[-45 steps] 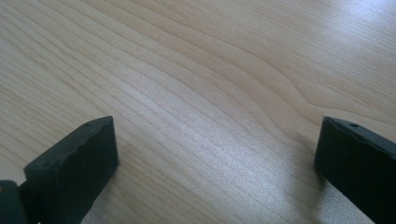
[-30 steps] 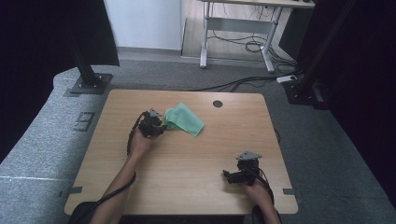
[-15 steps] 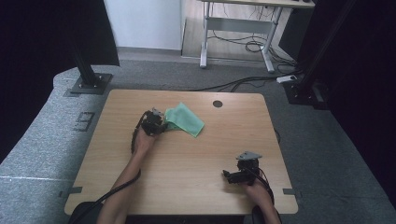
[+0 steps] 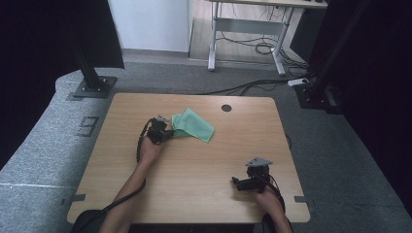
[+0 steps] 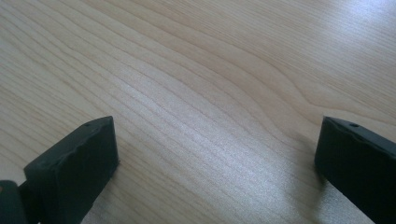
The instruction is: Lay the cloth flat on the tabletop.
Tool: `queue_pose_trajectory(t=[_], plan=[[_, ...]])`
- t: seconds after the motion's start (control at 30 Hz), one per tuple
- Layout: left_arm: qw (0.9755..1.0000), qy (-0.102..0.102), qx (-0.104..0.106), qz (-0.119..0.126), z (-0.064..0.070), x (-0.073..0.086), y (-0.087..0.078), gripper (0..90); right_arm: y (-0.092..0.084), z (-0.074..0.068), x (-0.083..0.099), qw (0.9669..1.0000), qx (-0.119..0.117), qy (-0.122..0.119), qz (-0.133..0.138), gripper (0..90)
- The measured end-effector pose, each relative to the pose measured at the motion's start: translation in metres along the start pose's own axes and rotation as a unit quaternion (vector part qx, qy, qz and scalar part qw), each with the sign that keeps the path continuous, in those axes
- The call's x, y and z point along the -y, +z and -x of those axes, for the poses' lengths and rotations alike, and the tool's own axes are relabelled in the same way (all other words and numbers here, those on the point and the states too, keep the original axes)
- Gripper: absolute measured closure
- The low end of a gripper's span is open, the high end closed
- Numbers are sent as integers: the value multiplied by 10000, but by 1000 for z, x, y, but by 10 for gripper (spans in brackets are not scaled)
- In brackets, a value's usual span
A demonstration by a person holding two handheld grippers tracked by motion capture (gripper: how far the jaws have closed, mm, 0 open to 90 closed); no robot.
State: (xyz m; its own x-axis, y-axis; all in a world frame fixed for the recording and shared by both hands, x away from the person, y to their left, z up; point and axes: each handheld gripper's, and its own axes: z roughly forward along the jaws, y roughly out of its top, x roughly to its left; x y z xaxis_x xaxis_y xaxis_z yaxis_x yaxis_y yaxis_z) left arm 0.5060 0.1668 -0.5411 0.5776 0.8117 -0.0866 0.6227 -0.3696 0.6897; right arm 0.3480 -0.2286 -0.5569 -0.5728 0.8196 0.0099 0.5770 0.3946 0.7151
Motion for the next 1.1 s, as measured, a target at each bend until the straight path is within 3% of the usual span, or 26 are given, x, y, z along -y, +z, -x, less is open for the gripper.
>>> queue_pose_trajectory(t=[0.6,1.1], plan=[[9987,396,302,-55,32,39,-34,884,0,0,0,10000,0,12,-7,0],[9967,466,658,-103,61,74,-63,880,0,0,0,10000,1,10,-8,0]])
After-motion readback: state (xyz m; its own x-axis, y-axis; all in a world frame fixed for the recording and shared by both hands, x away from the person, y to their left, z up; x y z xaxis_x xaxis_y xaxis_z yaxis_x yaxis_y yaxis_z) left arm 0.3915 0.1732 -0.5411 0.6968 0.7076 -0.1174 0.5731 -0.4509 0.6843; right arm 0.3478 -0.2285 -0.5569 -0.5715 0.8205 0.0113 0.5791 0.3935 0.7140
